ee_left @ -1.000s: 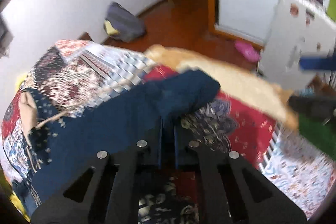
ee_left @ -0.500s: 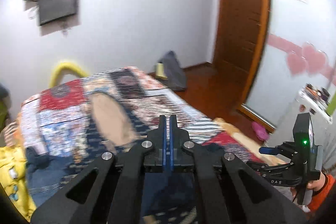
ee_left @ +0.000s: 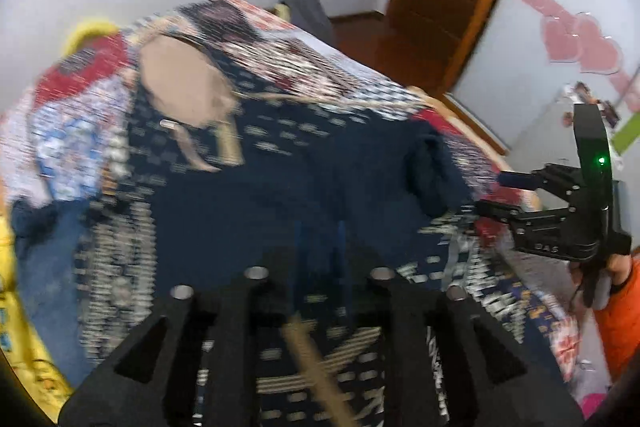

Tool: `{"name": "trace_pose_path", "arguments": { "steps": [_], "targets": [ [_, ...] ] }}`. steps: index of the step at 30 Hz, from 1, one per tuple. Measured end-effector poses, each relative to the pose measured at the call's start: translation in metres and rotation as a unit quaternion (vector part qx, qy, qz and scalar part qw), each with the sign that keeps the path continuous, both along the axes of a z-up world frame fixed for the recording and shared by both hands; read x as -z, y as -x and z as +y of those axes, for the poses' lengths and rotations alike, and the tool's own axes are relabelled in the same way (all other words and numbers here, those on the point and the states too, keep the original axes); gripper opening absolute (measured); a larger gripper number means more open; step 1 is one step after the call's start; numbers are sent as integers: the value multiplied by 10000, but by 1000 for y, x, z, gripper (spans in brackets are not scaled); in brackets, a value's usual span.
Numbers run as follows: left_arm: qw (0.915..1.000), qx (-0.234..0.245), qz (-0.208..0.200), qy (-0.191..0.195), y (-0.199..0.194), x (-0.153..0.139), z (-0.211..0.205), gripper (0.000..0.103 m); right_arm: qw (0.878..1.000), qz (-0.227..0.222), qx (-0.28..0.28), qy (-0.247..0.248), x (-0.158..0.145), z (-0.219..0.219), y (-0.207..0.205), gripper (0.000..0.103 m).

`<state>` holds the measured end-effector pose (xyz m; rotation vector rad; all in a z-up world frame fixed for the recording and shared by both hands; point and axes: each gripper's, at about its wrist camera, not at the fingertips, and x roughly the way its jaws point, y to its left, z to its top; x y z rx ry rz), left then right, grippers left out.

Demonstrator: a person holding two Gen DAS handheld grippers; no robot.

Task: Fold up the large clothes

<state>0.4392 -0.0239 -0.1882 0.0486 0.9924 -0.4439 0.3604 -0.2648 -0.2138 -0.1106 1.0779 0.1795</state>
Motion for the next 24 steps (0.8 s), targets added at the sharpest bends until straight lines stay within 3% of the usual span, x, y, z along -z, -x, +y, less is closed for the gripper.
{"name": "trace_pose_path", "arguments": {
  "steps": [5,8,11,14,19,20,22,24],
  "targets": [
    [9983,569,-44,-86,3,4,-59,37,9994,-51,316,-120,-8,-32,7,54],
    [9944,1014,-97,-291,11,5,-98,49,9988,-45,427,-253,-9,-47,11,54],
    [9915,1291,68,-145,13,9,-125,49,9984,-31,462,-314,-8,-54,15,54],
    [9917,1213,412,86,0,24,-138,49,9983,-32,453,-351,-5,-57,17,54],
    [9942,585,883,185,-36,57,-145,49,9984,-38,363,-430,-3,-56,18,54],
    [9939,487,961,248,-41,61,-144,47,9985,-51,328,-424,-3,-54,18,54],
    [9928,271,1103,387,-52,68,-142,31,9988,-47,266,-412,-2,-51,18,54],
    [9921,167,1180,399,-61,72,-141,1,9991,-55,210,-351,-1,-47,17,54]
  ]
}}
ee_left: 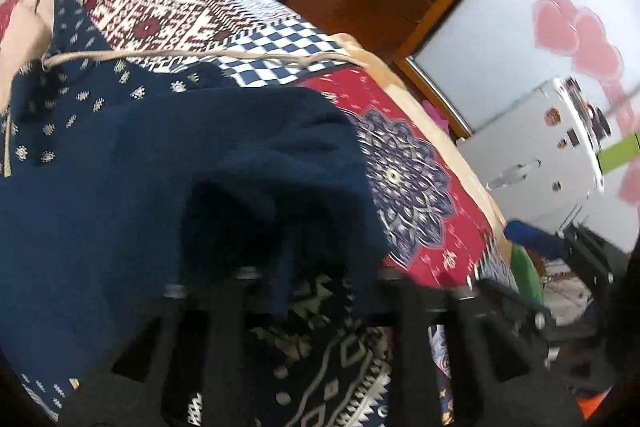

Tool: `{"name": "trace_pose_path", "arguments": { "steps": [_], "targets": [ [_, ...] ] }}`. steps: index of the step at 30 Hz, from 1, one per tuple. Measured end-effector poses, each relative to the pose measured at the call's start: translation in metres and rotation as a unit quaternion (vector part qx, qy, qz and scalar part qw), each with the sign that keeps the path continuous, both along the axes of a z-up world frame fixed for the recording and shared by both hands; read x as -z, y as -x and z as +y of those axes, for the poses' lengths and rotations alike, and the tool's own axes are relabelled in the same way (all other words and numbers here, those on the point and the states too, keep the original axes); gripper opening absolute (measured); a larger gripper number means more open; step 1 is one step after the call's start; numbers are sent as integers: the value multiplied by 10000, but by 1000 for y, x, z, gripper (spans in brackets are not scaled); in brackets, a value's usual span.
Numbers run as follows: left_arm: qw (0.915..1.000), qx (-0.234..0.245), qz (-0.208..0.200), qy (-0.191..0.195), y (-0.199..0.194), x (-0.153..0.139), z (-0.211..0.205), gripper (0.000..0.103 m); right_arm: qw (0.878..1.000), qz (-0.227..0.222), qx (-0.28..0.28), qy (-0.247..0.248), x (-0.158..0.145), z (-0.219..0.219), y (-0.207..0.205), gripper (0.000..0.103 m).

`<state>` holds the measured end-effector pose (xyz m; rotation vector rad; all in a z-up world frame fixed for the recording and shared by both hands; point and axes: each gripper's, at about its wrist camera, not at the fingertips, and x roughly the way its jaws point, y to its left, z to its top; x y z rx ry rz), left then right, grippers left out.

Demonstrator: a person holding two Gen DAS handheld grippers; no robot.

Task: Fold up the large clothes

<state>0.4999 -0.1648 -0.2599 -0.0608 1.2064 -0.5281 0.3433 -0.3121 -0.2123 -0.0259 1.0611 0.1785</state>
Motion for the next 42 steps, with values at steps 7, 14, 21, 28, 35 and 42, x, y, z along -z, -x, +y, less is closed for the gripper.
{"name": "trace_pose_path", "arguments": {
  "steps": [7,14,21,28,35,42],
  "targets": [
    [9972,-408,-273,571,6,-39,34,0,10000,1,-82,21,0,11,-4,54],
    [9831,-846,-1337,924,36,-135,111,0,9997,2,-187,-123,-8,35,-21,54],
    [9650,-1791,-1663,947,60,-159,212,0,9987,254,-432,42,4,76,-46,54],
    [9472,-2741,-1576,525,78,-133,312,0,9962,435,-629,412,20,107,-54,54],
    [9290,-3464,-1300,103,88,-86,388,0,9943,492,-649,686,26,111,-55,54],
    [9474,-3037,-910,-435,88,-45,393,2,9957,534,-417,631,26,105,-57,54]
  ]
}}
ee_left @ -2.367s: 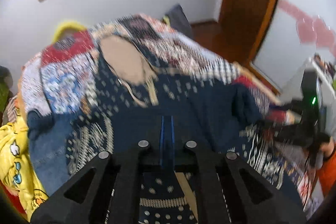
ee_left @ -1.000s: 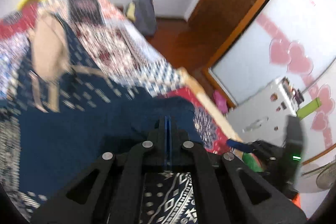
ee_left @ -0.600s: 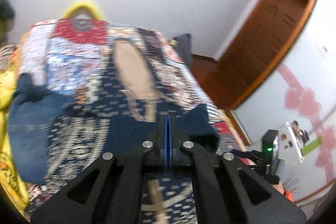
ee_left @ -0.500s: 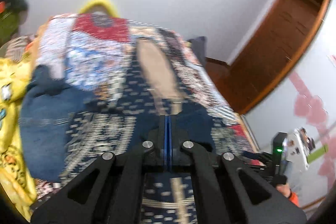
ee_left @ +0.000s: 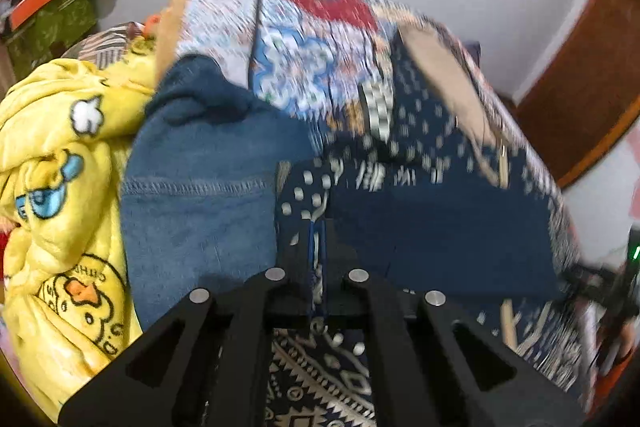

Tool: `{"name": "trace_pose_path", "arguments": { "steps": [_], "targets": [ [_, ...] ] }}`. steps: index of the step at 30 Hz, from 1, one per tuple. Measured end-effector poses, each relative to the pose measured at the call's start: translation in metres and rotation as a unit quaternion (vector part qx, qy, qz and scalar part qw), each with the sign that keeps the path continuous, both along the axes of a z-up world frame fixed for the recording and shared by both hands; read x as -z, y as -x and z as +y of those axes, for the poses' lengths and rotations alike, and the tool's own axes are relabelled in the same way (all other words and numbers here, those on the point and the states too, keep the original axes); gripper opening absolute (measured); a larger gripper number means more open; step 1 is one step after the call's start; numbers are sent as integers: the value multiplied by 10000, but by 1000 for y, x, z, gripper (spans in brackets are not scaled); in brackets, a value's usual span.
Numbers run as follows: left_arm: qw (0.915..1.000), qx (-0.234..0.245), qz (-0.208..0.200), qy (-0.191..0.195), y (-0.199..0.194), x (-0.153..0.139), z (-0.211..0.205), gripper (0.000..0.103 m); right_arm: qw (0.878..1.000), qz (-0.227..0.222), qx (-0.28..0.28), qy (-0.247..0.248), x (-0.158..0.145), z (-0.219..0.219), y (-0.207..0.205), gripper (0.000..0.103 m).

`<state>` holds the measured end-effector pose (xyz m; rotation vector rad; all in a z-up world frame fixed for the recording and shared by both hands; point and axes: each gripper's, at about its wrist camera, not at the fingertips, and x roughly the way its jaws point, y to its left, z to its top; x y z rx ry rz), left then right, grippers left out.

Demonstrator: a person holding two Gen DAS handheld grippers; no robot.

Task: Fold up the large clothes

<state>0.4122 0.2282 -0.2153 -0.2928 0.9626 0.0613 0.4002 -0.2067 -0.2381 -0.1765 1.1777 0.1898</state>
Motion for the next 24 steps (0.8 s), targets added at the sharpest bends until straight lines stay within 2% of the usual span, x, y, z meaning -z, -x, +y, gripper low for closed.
{"name": "trace_pose_path", "arguments": {
  "steps": [1,2,3,5,7,11,14,16,18,19,21,24],
  "targets": [
    [9999,132,68,69,2,6,-5,6,10000,-12,5,19,-1,0,1,54],
    [9993,266,150,194,3,12,-11,14,10000,-26,0,43,-1,0,2,54],
    [9985,349,216,371,4,19,-15,29,10000,-28,-7,71,-1,1,2,54],
    [9966,395,237,685,5,27,-23,46,9999,-44,-42,132,-1,3,4,54],
    [9943,390,276,953,4,34,-32,51,9998,-64,-75,199,0,5,5,54],
    [9865,189,425,1570,-10,57,-34,51,9997,-66,-123,215,0,7,10,54],
    [9792,-48,336,2002,-22,67,-26,51,9996,-63,-153,211,1,6,12,54],
    [9742,-236,219,2233,-27,71,-18,47,9996,-47,-170,215,1,5,13,54],
    [9737,-430,153,2234,-31,70,-11,26,9997,-28,-163,205,1,4,13,54],
    [9740,-443,158,2216,-33,69,-10,23,9997,-16,-157,193,1,3,13,54],
    [9758,-415,99,2142,-31,63,-10,5,9997,4,-141,183,0,1,13,54],
    [9837,-345,-228,1752,-21,39,-13,5,9997,-7,-130,185,-4,0,14,54]
  ]
}}
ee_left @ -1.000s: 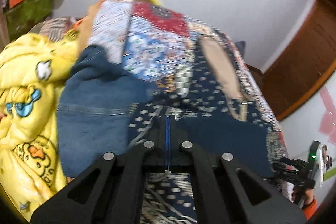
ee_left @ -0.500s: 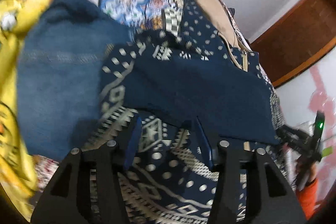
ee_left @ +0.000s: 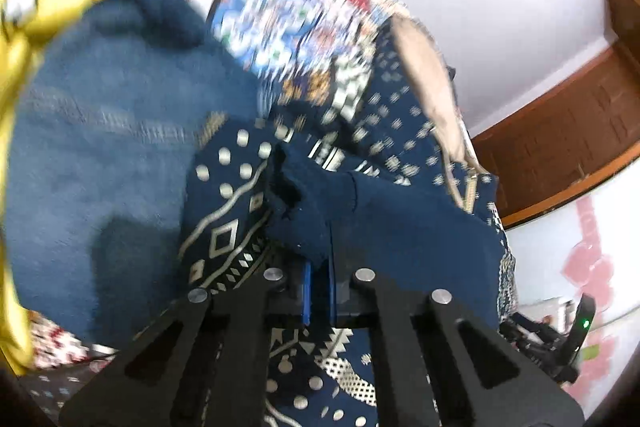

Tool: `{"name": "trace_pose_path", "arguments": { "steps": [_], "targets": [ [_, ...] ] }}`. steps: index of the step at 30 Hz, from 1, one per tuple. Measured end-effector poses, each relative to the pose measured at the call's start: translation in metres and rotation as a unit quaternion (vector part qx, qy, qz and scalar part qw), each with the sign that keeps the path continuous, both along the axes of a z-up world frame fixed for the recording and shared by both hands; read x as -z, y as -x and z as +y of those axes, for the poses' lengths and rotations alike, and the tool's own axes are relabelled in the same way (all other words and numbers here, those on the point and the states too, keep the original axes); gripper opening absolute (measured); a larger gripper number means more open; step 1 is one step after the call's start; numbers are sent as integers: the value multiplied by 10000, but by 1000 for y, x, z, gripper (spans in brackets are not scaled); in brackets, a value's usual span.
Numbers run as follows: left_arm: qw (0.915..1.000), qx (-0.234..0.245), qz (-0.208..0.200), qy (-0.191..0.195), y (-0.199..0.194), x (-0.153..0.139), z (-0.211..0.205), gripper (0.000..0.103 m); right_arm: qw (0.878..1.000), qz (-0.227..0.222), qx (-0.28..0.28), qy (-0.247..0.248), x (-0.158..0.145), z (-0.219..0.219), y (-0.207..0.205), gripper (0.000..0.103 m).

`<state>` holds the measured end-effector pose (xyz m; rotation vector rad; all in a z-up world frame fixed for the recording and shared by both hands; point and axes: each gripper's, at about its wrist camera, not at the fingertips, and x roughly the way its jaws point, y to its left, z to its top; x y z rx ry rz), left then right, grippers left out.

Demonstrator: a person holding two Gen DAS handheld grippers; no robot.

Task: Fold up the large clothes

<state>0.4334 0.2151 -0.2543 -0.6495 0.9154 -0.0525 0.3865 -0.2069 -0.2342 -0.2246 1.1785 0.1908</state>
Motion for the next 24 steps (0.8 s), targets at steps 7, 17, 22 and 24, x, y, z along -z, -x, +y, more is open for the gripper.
{"name": "trace_pose_path", "arguments": {
  "steps": [7,17,22,24],
  "targets": [
    [9935,-6,-542,-1005,33,-54,-1,5,10000,31,-63,-56,-3,5,1,54],
    [9806,442,689,-1781,44,4,-2,16,9997,215,-83,-47,-1,11,-3,54],
    [9675,408,649,-2411,54,-20,2,46,9996,-99,-249,-34,-31,15,-3,54],
    [9625,437,541,-2622,56,-33,2,50,9991,-279,-301,-99,-48,16,-6,54]
  ]
}}
